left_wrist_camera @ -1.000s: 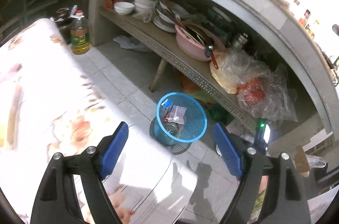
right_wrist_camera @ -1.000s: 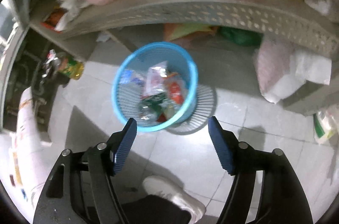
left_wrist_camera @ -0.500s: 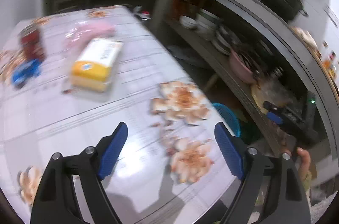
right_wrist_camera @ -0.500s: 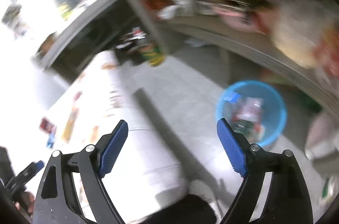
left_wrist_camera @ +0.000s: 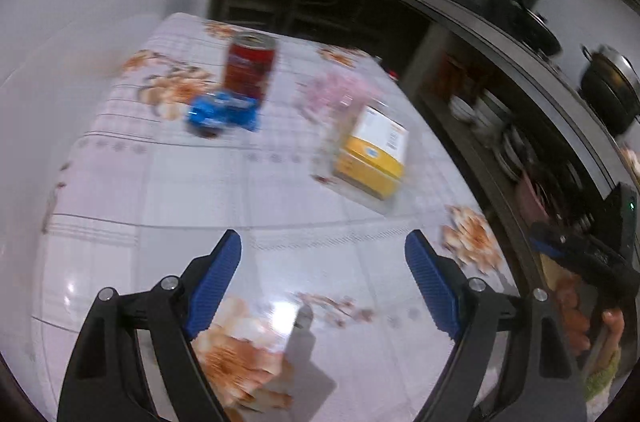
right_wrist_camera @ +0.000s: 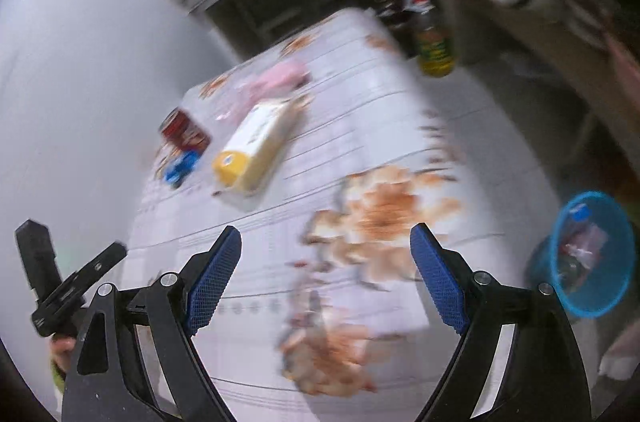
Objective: Collect trash
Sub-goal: 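Move both tools back over the table toward the red can, then grasp the red can with the right tool while the left tool grasps the blue wrapper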
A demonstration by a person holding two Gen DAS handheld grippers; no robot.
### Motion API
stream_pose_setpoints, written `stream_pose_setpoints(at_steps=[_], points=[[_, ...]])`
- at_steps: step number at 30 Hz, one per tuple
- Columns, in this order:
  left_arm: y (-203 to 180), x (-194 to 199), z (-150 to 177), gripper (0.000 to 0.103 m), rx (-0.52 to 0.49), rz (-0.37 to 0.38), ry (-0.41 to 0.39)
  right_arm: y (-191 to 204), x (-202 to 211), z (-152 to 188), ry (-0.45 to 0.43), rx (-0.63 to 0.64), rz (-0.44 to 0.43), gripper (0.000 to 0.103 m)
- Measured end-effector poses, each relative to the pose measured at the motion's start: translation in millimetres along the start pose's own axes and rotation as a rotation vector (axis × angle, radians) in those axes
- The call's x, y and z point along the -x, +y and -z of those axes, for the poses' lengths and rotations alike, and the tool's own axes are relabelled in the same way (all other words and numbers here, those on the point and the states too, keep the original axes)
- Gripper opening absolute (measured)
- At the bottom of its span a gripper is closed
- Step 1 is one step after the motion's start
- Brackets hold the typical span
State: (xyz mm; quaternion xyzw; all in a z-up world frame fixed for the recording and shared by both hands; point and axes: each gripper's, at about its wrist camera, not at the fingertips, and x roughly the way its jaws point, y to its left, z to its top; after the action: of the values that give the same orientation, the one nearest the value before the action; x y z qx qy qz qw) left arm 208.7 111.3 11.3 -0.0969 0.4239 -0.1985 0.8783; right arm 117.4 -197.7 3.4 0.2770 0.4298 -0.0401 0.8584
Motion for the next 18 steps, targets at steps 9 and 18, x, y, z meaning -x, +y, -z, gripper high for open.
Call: stream_pose_setpoints(at_steps=[9,18], points=[[48.6,-51.2,-72.5,0.079,0.038,-0.161,-0.084,39.2,-27.8,-15.4,0.076,0.006,-0.063,0.083],[62.8,-128.4,-110.5,0.072,-0.078,-0.250,-0.006,87.5,-34.4,-77.0,0.059,0.152,-0.180,0.083]])
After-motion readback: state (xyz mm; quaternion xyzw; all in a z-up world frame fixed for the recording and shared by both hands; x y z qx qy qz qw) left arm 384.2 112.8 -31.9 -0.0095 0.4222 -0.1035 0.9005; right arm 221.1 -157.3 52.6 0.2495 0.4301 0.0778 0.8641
